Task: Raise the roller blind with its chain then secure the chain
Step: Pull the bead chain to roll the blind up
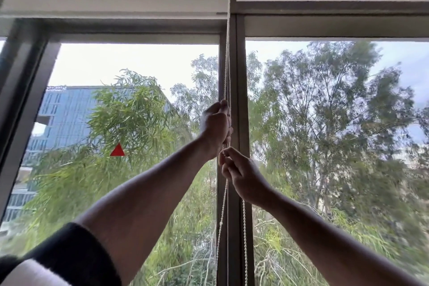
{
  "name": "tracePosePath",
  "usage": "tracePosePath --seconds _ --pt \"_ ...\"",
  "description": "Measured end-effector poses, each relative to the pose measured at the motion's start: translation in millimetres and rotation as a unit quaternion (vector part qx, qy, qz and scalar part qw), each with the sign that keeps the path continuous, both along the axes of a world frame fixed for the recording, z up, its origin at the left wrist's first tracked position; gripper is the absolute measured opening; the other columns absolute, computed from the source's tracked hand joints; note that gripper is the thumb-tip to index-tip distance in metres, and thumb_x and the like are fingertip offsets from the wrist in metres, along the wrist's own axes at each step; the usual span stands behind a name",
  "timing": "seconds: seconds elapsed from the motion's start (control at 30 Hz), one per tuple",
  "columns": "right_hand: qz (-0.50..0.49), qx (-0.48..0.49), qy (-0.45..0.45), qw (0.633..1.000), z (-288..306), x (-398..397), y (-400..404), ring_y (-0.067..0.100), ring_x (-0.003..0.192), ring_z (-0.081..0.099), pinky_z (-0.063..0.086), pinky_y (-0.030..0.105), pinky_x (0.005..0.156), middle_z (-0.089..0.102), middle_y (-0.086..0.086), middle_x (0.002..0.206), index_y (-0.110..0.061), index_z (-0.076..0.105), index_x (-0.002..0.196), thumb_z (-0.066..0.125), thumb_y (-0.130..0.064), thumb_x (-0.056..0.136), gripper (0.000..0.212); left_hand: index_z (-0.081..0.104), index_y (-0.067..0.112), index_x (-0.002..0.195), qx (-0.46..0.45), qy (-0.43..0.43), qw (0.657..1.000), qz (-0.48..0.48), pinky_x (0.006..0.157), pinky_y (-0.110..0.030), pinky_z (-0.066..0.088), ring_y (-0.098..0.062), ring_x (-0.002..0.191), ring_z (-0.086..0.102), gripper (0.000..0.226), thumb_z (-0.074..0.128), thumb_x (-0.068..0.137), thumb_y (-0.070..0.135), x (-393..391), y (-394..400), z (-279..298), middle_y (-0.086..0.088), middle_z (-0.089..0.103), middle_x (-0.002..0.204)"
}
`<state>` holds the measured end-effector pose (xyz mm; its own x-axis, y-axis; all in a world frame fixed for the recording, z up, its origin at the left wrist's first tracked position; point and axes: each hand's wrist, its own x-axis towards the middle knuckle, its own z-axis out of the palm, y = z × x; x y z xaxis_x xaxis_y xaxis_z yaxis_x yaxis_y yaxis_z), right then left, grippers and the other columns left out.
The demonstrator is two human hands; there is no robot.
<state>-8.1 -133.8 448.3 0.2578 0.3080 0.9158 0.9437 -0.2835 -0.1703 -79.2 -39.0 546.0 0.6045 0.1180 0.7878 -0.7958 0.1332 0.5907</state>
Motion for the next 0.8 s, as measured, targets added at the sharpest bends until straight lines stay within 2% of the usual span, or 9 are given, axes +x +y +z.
tracePosePath --seconds 0.07,0.13,0.2,0.3,0.37,0.43,0.57,0.67,0.8 --pt "0.041 -0.007 0.059 0.997 -4 2 -5 0.010 0.060 0.053 0.043 0.028 0.059 0.065 -0.006 0.067 -0.033 0.061 0.091 0.047 -0.004 0.097 0.032 0.037 0.023 0.068 0.007 -0.010 1.000 0.007 0.036 -0.011 0.019 -0.008 0.029 0.022 0.039 0.041 0.107 0.028 6 0 -10 0.001 0.030 0.050" --pt "0.092 0.021 0.151 0.984 -2 0 -11 0.008 0.073 0.067 0.052 0.028 0.068 0.076 -0.003 0.081 -0.027 0.065 0.103 0.054 -0.004 0.093 0.028 0.038 0.022 0.069 0.015 -0.013 1.000 0.007 0.036 -0.012 0.019 -0.007 0.030 0.022 0.039 0.041 0.107 0.027 11 2 -18 0.004 0.030 0.047" --pt "0.130 0.074 0.219 0.964 10 -3 -16 0.007 0.087 0.073 0.058 0.035 0.082 0.080 -0.005 0.094 -0.025 0.066 0.114 0.057 -0.002 0.085 0.038 0.040 0.022 0.069 0.030 -0.015 0.999 0.010 0.035 -0.014 0.020 -0.007 0.031 0.022 0.038 0.040 0.107 0.028 16 6 -23 0.007 0.031 0.046" --pt "0.199 0.149 0.260 0.933 46 -15 -19 0.016 0.094 0.074 0.057 0.047 0.097 0.080 0.001 0.099 -0.016 0.068 0.119 0.049 0.004 0.095 0.036 0.044 0.021 0.069 0.043 -0.021 0.999 0.025 0.039 -0.017 0.022 -0.008 0.033 0.026 0.039 0.040 0.107 0.031 19 14 -26 0.007 0.036 0.046" --pt "0.234 0.171 0.269 0.919 75 -29 -14 0.022 0.093 0.072 0.059 0.043 0.090 0.076 0.008 0.103 -0.008 0.064 0.125 0.044 -0.003 0.105 0.029 0.053 0.024 0.067 0.041 -0.029 0.998 0.028 0.039 -0.016 0.023 -0.007 0.032 0.030 0.043 0.040 0.107 0.032 17 16 -27 0.009 0.042 0.045" --pt "0.273 0.187 0.280 0.901 101 -46 -6 0.021 0.085 0.073 0.063 0.032 0.073 0.075 0.012 0.102 -0.003 0.059 0.126 0.041 -0.009 0.109 0.025 0.060 0.029 0.066 0.046 -0.036 0.998 0.021 0.036 -0.014 0.023 -0.007 0.032 0.028 0.046 0.039 0.107 0.030 14 14 -29 0.009 0.042 0.044" --pt "0.299 0.217 0.285 0.884 139 -66 5 0.019 0.066 0.065 0.056 0.030 0.059 0.068 0.012 0.085 -0.005 0.055 0.126 0.036 -0.008 0.111 0.025 0.045 0.023 0.068 0.072 -0.021 0.997 0.013 0.036 -0.013 0.022 -0.006 0.033 0.024 0.040 0.041 0.107 0.032 11 4 -44 0.005 0.033 0.049" --pt "0.208 0.199 0.236 0.928 142 -59 13 0.012 0.051 0.038 0.030 0.021 0.046 0.048 0.000 0.065 -0.017 0.061 0.120 0.032 -0.004 0.108 0.035 0.039 0.023 0.069 0.082 -0.010 0.997 -0.007 0.036 -0.012 0.020 -0.005 0.033 0.022 0.039 0.040 0.107 0.032 13 -1 -60 0.008 0.031 0.046" --pt "0.110 0.173 0.146 0.968 116 -38 27 0.012 0.049 0.034 0.022 0.025 0.048 0.051 -0.007 0.057 -0.029 0.062 0.092 0.035 0.003 0.104 0.043 0.043 0.022 0.075 0.113 -0.003 0.994 0.005 0.035 -0.014 0.019 -0.006 0.032 0.024 0.034 0.039 0.108 0.031 26 4 -81 0.008 0.031 0.044"
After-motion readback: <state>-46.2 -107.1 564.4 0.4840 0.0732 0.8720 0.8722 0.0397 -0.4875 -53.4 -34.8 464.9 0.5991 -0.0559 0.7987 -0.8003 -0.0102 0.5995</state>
